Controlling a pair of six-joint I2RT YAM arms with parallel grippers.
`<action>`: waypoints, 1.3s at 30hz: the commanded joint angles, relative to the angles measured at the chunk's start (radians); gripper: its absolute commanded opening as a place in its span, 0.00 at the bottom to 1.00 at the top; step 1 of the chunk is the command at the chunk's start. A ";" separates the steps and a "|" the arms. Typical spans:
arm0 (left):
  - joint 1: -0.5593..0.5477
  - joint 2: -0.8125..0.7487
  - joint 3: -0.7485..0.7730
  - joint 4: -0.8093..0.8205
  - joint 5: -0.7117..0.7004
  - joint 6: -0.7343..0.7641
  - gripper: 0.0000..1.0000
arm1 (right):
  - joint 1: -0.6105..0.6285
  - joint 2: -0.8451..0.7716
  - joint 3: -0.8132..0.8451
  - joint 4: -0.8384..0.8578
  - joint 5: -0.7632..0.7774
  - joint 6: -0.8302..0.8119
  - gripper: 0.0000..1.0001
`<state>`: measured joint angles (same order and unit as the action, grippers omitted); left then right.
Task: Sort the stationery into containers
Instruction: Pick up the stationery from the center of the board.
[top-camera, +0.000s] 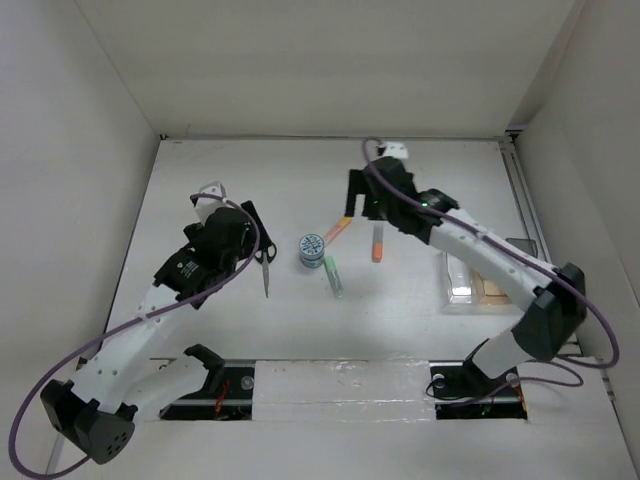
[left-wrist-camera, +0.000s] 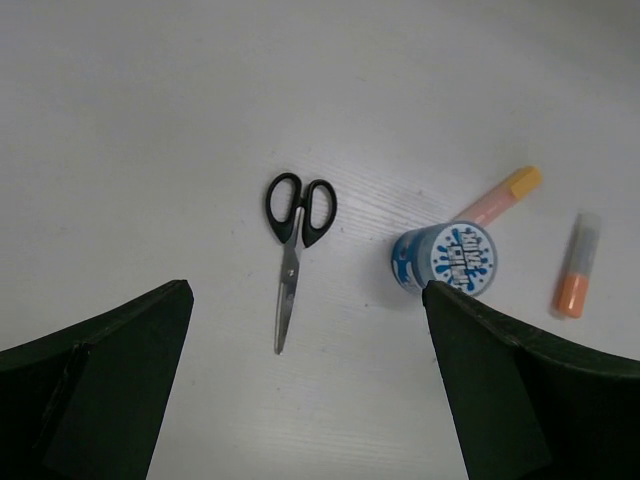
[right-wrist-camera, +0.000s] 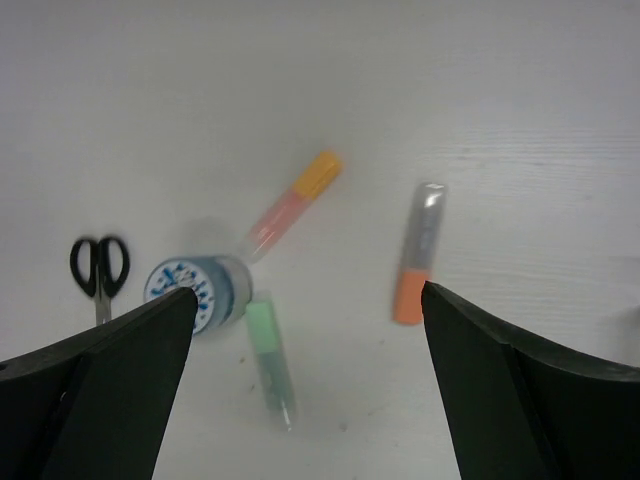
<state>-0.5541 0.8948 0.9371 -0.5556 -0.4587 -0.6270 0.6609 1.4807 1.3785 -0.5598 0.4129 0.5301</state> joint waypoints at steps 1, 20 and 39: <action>0.006 0.036 0.035 -0.067 -0.118 -0.094 1.00 | 0.138 0.137 0.095 0.015 -0.032 -0.047 1.00; 0.006 0.059 0.069 -0.211 -0.282 -0.244 1.00 | 0.243 0.553 0.367 -0.023 -0.098 -0.140 1.00; 0.006 0.079 0.069 -0.184 -0.255 -0.195 1.00 | 0.243 0.615 0.318 0.017 -0.132 -0.140 0.88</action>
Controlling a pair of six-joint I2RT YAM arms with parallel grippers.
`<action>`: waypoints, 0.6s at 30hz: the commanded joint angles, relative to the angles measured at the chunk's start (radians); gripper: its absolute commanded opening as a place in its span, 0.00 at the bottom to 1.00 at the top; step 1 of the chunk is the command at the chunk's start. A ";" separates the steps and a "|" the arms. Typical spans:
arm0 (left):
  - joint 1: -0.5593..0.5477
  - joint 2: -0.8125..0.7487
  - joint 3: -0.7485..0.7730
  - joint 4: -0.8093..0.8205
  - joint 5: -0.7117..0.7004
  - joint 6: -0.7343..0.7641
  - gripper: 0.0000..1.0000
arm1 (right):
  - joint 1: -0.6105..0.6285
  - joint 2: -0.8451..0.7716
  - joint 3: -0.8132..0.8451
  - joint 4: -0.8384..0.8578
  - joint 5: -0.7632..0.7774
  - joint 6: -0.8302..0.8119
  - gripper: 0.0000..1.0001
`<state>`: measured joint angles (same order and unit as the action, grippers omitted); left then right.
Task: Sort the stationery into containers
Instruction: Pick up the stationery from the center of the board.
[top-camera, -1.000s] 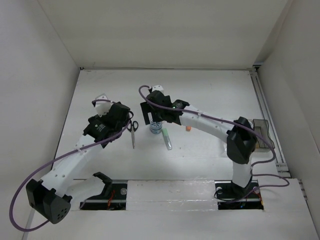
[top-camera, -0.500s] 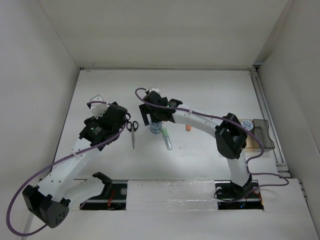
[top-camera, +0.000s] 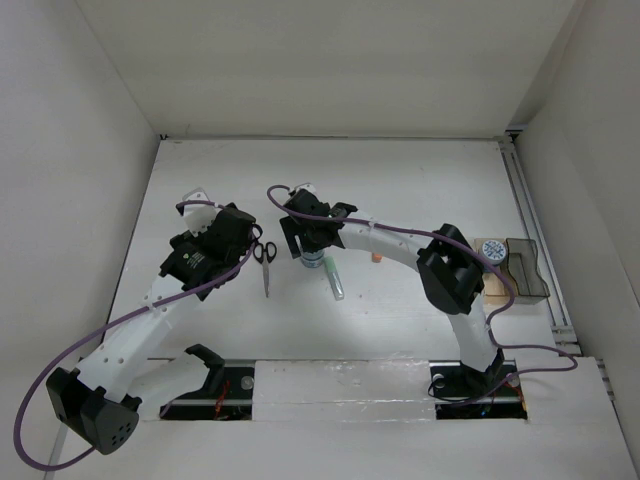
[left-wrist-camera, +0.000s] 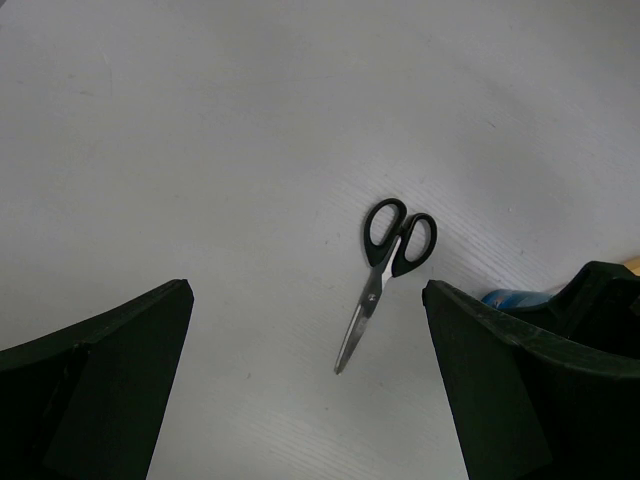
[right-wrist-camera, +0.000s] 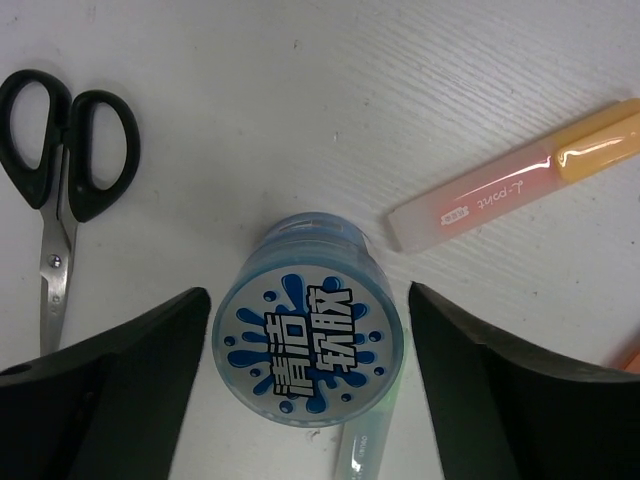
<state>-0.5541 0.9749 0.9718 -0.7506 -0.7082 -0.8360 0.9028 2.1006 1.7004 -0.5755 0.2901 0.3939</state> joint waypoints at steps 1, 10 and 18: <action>0.006 -0.001 0.034 0.011 -0.005 0.014 1.00 | 0.001 -0.005 -0.004 0.032 -0.009 -0.004 0.80; 0.006 -0.010 0.034 0.011 0.004 0.023 1.00 | 0.001 0.004 -0.022 0.032 -0.020 -0.004 0.37; 0.006 -0.019 0.034 0.020 0.004 0.023 1.00 | 0.001 -0.094 -0.022 0.032 -0.009 0.006 0.00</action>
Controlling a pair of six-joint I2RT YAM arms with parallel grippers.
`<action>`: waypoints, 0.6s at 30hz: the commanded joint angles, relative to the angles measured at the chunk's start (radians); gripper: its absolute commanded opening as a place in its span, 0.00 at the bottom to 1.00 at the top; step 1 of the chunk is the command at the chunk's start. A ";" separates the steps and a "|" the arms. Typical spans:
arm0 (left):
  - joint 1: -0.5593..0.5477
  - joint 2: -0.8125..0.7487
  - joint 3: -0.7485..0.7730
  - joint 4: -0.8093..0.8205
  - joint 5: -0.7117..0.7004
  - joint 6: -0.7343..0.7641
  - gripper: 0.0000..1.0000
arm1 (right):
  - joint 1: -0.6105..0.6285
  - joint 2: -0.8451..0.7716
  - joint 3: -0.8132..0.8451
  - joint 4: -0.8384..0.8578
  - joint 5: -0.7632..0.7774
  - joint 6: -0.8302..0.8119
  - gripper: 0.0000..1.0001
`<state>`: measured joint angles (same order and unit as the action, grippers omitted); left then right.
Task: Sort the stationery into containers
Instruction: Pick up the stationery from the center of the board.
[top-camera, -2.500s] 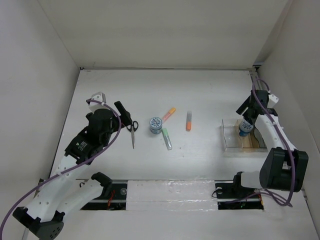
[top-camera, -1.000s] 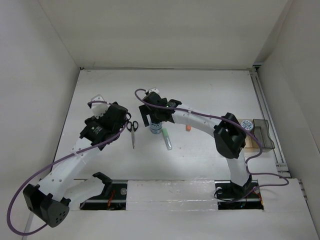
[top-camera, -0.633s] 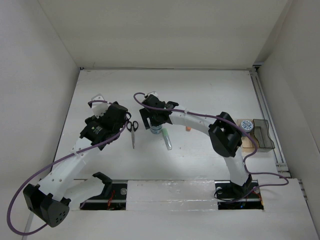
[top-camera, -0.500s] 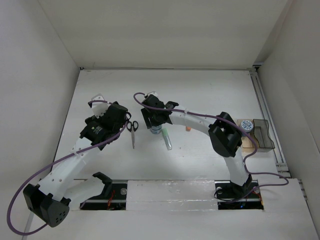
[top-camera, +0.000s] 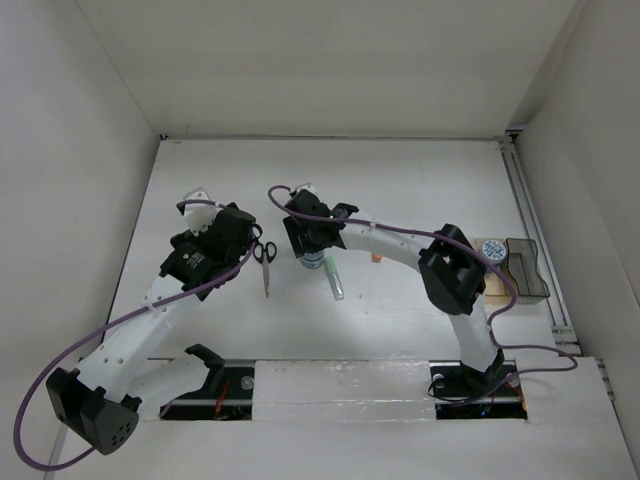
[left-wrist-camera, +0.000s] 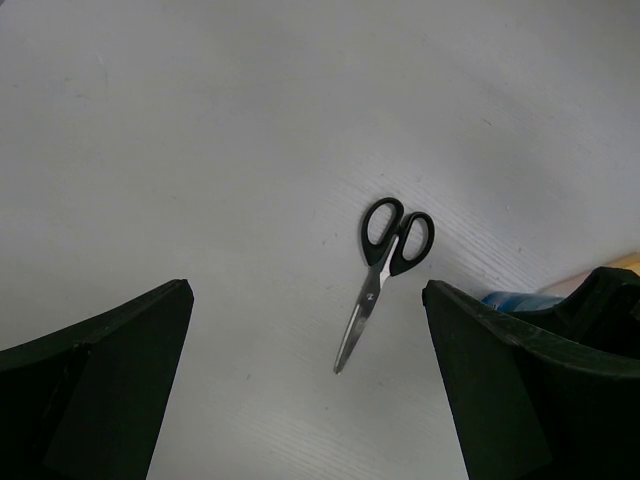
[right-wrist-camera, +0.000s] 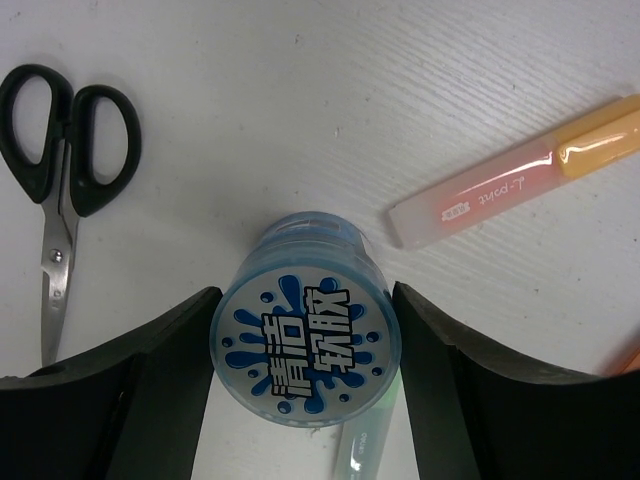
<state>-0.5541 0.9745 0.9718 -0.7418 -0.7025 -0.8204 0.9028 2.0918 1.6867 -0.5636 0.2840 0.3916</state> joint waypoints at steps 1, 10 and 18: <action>0.006 -0.019 0.034 0.012 -0.002 0.007 1.00 | 0.001 -0.110 -0.009 0.021 -0.003 0.009 0.00; 0.006 -0.040 0.034 0.012 0.008 0.007 1.00 | -0.126 -0.468 -0.154 -0.042 0.081 0.018 0.00; 0.006 -0.062 0.025 0.032 0.037 0.038 1.00 | -0.525 -0.911 -0.442 -0.119 0.081 0.052 0.00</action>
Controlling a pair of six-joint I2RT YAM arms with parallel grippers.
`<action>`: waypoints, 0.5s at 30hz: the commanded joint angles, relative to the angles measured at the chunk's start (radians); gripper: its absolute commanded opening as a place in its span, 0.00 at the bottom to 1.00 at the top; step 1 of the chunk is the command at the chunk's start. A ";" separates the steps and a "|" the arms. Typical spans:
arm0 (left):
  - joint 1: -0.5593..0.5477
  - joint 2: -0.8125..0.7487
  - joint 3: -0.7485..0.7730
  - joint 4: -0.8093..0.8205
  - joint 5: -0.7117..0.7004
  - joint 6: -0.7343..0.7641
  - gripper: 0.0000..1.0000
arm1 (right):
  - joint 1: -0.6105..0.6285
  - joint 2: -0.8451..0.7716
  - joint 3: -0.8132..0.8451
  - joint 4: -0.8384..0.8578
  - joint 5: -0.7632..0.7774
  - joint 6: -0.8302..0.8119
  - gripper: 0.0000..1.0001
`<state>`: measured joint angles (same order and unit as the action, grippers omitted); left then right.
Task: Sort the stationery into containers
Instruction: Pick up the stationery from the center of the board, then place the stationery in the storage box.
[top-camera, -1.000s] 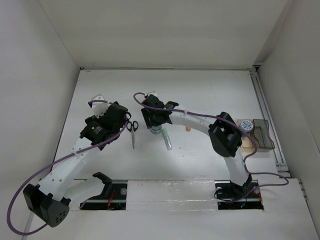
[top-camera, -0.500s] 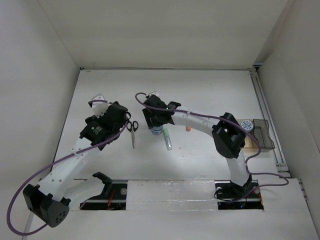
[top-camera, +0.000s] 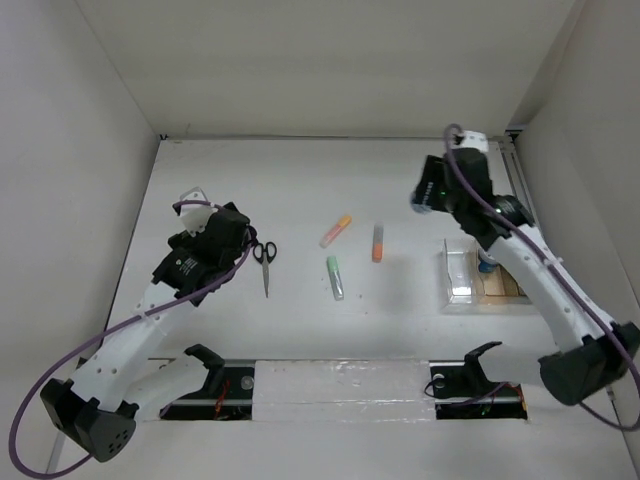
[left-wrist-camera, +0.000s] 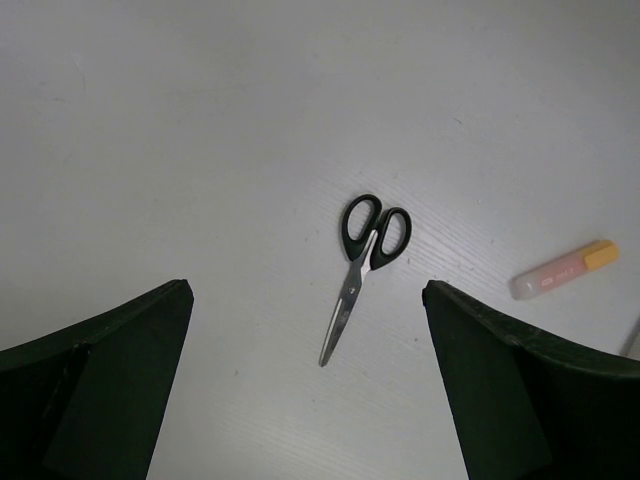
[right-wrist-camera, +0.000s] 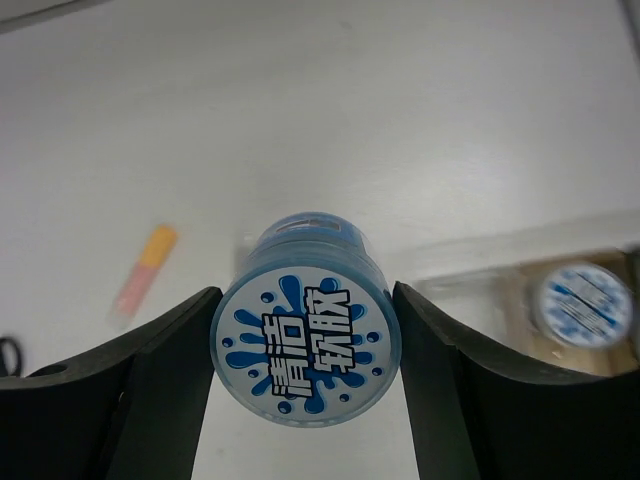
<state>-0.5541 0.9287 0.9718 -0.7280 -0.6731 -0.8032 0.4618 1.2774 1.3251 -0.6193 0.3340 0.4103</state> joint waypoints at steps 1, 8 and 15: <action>0.006 -0.025 0.025 0.028 0.018 0.021 1.00 | -0.133 -0.136 -0.110 -0.063 0.031 0.033 0.00; 0.006 -0.045 0.025 0.047 0.047 0.048 1.00 | -0.469 -0.328 -0.228 -0.117 0.019 0.042 0.00; 0.006 -0.079 0.005 0.078 0.104 0.078 1.00 | -0.638 -0.337 -0.316 -0.129 -0.055 0.076 0.00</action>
<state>-0.5541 0.8669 0.9718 -0.6785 -0.5934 -0.7517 -0.1493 0.9497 1.0241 -0.7757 0.3168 0.4572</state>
